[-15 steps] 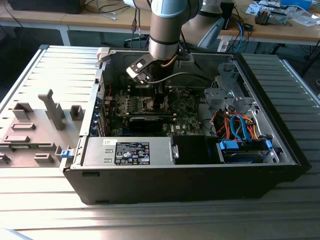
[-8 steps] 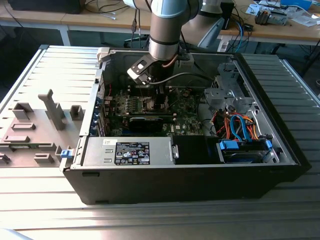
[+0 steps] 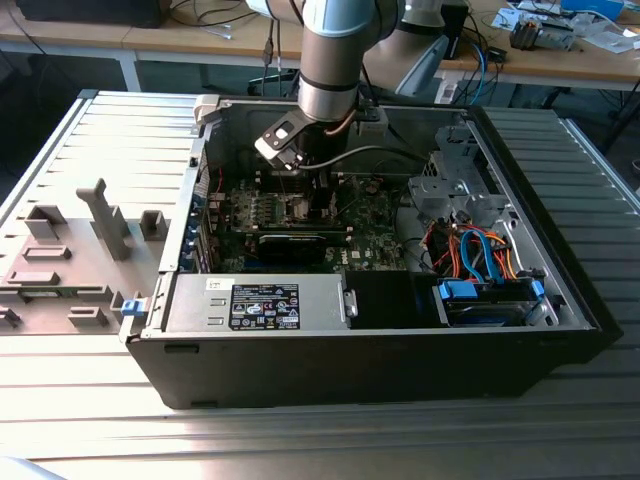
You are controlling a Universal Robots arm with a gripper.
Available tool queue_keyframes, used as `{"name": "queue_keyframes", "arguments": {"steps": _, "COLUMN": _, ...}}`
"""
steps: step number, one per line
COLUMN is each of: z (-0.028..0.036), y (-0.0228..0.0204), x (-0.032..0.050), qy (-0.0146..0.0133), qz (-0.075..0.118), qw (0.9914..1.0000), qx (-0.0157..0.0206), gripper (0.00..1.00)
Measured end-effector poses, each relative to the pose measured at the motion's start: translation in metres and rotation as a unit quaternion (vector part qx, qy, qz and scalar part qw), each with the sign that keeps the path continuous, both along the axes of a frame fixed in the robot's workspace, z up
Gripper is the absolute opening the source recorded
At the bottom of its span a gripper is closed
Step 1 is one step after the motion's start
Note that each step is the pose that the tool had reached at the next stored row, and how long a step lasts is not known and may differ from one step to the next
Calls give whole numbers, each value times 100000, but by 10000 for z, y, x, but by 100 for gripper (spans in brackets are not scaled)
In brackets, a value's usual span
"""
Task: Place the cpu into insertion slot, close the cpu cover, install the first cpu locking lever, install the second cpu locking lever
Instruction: 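Place the cpu into insertion slot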
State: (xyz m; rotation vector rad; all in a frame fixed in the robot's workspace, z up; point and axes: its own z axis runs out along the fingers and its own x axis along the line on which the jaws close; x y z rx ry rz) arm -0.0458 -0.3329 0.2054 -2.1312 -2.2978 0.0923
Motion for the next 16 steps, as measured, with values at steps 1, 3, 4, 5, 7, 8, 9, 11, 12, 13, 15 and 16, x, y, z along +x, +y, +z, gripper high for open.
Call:
{"name": "queue_keyframes", "arguments": {"steps": 1, "z": -1, "y": 0, "x": 0, "qy": -3, "qz": 1, "qw": 100000, "qx": 5, "gripper": 54}}
{"name": "queue_keyframes", "arguments": {"steps": 3, "z": -1, "y": 0, "x": 0, "qy": -4, "qz": 4, "qw": 100000, "qx": 1, "gripper": 56}}
{"name": "queue_keyframes", "arguments": {"steps": 4, "z": -1, "y": 0, "x": 0, "qy": 1, "qz": 9, "qw": 100000, "qx": -1, "gripper": 62}}
{"name": "queue_keyframes", "arguments": {"steps": 5, "z": -2, "y": 0, "x": 0, "qy": 3, "qz": 11, "qw": 100000, "qx": -2, "gripper": 62}}
{"name": "queue_keyframes", "arguments": {"steps": 7, "z": -8, "y": 1, "x": 1, "qy": -11, "qz": 15, "qw": 100000, "qx": -40, "gripper": 62}}
{"name": "queue_keyframes", "arguments": {"steps": 8, "z": -14, "y": 0, "x": 1, "qy": -5, "qz": 14, "qw": 100000, "qx": -57, "gripper": 62}}
{"name": "queue_keyframes", "arguments": {"steps": 9, "z": -27, "y": 0, "x": 1, "qy": -4, "qz": 13, "qw": 100000, "qx": -66, "gripper": 62}}
{"name": "queue_keyframes", "arguments": {"steps": 11, "z": -41, "y": 0, "x": 0, "qy": -3, "qz": 10, "qw": 100000, "qx": -71, "gripper": 62}}
{"name": "queue_keyframes", "arguments": {"steps": 12, "z": -41, "y": 0, "x": 0, "qy": 2, "qz": 9, "qw": 100000, "qx": -78, "gripper": 62}}
{"name": "queue_keyframes", "arguments": {"steps": 13, "z": -41, "y": -1, "x": 0, "qy": 9, "qz": 8, "qw": 100000, "qx": -87, "gripper": 62}}
{"name": "queue_keyframes", "arguments": {"steps": 15, "z": -44, "y": 0, "x": 0, "qy": 2, "qz": 10, "qw": 100000, "qx": -73, "gripper": 62}}
{"name": "queue_keyframes", "arguments": {"steps": 16, "z": -44, "y": 0, "x": 0, "qy": -1, "qz": 8, "qw": 100000, "qx": -71, "gripper": 62}}
